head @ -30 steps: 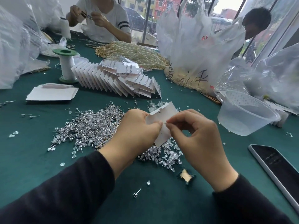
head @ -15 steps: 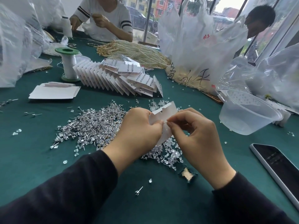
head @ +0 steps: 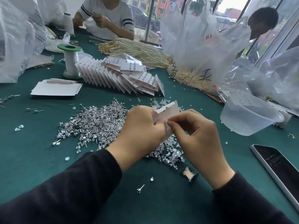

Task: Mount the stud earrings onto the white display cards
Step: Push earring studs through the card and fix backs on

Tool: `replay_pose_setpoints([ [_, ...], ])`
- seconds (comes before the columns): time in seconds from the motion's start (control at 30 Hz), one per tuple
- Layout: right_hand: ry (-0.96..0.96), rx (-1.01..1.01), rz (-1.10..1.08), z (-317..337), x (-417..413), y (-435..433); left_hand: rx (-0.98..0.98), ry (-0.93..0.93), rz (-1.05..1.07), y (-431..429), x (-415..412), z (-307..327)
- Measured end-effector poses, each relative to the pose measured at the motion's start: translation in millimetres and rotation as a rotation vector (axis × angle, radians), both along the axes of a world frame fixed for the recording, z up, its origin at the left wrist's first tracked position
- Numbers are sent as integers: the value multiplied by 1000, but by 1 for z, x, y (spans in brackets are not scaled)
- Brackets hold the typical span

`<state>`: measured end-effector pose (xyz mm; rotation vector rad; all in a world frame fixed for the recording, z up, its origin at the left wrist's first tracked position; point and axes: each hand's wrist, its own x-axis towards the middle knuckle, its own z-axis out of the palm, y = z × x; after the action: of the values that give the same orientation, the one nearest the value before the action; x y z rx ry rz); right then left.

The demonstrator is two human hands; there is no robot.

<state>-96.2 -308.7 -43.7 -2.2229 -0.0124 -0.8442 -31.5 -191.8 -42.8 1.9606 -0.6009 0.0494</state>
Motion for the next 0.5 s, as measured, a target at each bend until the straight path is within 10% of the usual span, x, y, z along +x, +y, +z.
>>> replay_pose_setpoints([
  [0.5,-104,-53,-20,-7,1,4,-88,112,-71,2,1,3],
])
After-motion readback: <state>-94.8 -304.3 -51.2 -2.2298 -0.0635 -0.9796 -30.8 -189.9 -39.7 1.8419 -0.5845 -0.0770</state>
